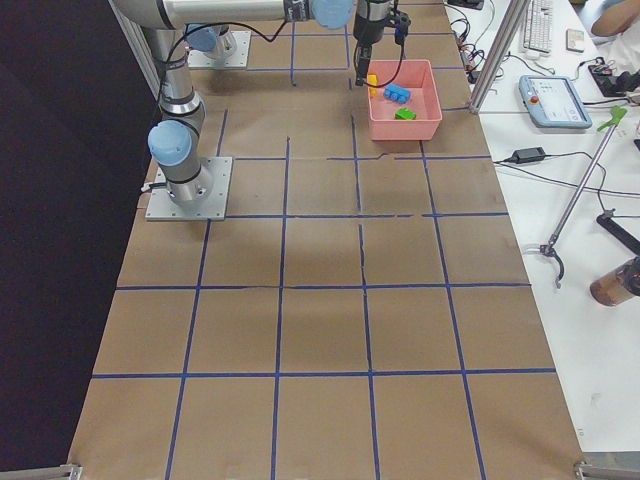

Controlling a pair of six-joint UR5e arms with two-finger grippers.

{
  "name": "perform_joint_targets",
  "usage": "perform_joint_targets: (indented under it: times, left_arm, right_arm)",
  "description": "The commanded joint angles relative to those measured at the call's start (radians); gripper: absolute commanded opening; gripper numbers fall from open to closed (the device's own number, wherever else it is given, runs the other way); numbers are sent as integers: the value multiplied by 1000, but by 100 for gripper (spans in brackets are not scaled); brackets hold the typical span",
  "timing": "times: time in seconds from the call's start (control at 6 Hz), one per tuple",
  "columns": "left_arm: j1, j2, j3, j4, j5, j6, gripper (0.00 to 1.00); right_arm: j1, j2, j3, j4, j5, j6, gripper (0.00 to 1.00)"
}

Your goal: Put all blocks into box

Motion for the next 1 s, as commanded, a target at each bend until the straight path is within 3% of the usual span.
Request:
perform_joint_targets:
  times: [0.0, 0.17, 0.83]
  left_arm:
    - [0, -4, 0, 4, -1, 0, 99]
    - [-2, -8, 2, 4, -1, 0, 99]
    - [0, -5, 6, 4, -3, 0, 99]
  right_arm:
    - [8, -39, 18, 0, -66, -3, 100]
    - [9, -12, -19, 3, -51, -3, 100]
    - [9, -5, -15, 6, -26, -3, 100]
